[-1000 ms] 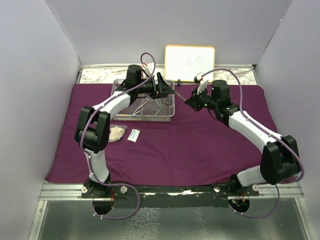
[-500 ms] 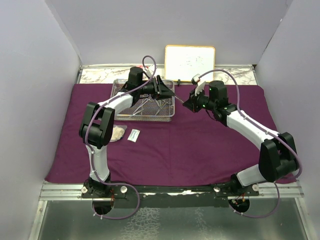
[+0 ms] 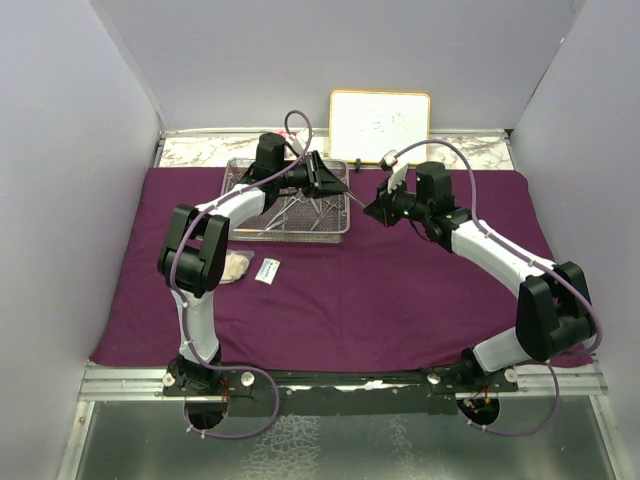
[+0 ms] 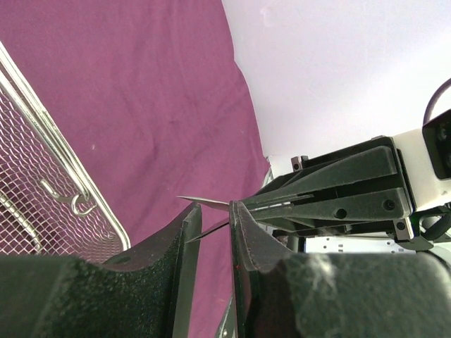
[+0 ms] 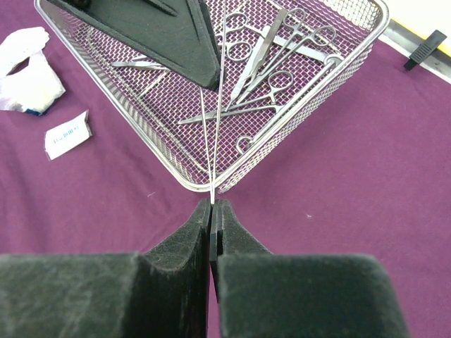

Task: Open and lay out the surgical kit
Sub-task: Place the medical item in the surgical kit.

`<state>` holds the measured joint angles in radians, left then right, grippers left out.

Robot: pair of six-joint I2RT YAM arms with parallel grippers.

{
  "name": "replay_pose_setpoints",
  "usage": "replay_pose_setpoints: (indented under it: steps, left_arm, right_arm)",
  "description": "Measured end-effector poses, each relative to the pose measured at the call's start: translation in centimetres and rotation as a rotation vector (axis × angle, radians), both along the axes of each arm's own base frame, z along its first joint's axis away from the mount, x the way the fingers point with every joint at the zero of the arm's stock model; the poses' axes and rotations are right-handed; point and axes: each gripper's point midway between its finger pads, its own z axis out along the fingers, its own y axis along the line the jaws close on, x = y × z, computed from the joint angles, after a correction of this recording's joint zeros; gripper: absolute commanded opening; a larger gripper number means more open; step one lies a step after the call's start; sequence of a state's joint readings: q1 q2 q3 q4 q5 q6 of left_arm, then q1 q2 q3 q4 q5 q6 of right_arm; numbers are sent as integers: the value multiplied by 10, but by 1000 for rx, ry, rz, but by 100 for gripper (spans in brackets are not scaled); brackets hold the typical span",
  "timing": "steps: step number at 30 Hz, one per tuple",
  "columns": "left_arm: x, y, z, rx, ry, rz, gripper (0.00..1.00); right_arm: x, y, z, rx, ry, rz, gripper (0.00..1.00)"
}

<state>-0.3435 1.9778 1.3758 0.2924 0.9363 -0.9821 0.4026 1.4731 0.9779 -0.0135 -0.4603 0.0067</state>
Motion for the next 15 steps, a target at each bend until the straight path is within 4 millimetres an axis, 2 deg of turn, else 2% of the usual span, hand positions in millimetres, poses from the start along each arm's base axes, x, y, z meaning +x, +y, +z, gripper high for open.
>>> replay_pose_setpoints:
  steps: [3,6,8,11,15]
  left_arm:
    - [1,1,0,0,0,2,23]
    - [1,2,0,-2,4,2,7]
    - [1,3,3,-13,4,-2,0]
    - [0,3,3,-16,-7,-11,0]
    - [-8,7,-6,-4,-15,-25,0]
  right_arm:
    - [0,1,-1,-2,2,4,1]
    - [0,2,-1,-2,-3,6,1]
    - [-1,3,-5,-4,6,14,1]
    - [-3,5,-10,-9,16,33,10]
    - [-10,9,-14,-8,30,79,20]
